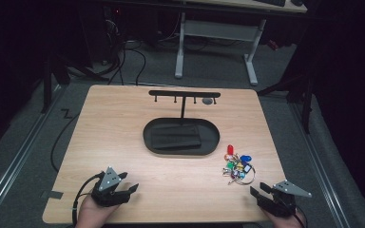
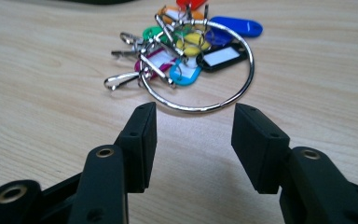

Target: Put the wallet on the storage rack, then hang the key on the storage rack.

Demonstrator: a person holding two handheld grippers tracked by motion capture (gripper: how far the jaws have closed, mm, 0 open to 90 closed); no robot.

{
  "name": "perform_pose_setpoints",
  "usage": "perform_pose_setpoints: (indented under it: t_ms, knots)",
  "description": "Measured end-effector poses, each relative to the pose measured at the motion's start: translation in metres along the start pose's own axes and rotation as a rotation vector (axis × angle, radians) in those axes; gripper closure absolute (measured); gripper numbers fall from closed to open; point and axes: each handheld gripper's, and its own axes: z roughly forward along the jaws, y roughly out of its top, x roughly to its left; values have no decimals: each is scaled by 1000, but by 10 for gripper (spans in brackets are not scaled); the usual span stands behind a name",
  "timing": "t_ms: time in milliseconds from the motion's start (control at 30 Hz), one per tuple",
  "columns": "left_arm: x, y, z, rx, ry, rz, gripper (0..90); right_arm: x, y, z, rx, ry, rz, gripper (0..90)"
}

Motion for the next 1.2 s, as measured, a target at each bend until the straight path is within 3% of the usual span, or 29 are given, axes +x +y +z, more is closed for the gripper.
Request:
perform_pose_setpoints:
  t_ms: [100,267,467,767,1000,1100,1200]
  knots:
    - [-1,2,-1,-1,8,21,369,8,2,5,38,-25,-26,507]
    - [4,2,-4,-37,13,-26,350,21,9,14,92,-57,-88,466]
    - [4,3,-3,-40,7,-17,346,31,22,16,126,-107,-162,432]
    - [3,2,-3,-32,-4,-7,346,34,28,19,166,-105,-200,422]
    - [2,1,-4,-37,-10,-3,344,24,36,15,179,-91,-162,420]
    - [2,0,-6,-39,-13,-11,343,23,41,15,203,-80,-153,419]
    - [-1,-2,-9,-25,-6,8,343,25,47,19,257,-82,-186,417]
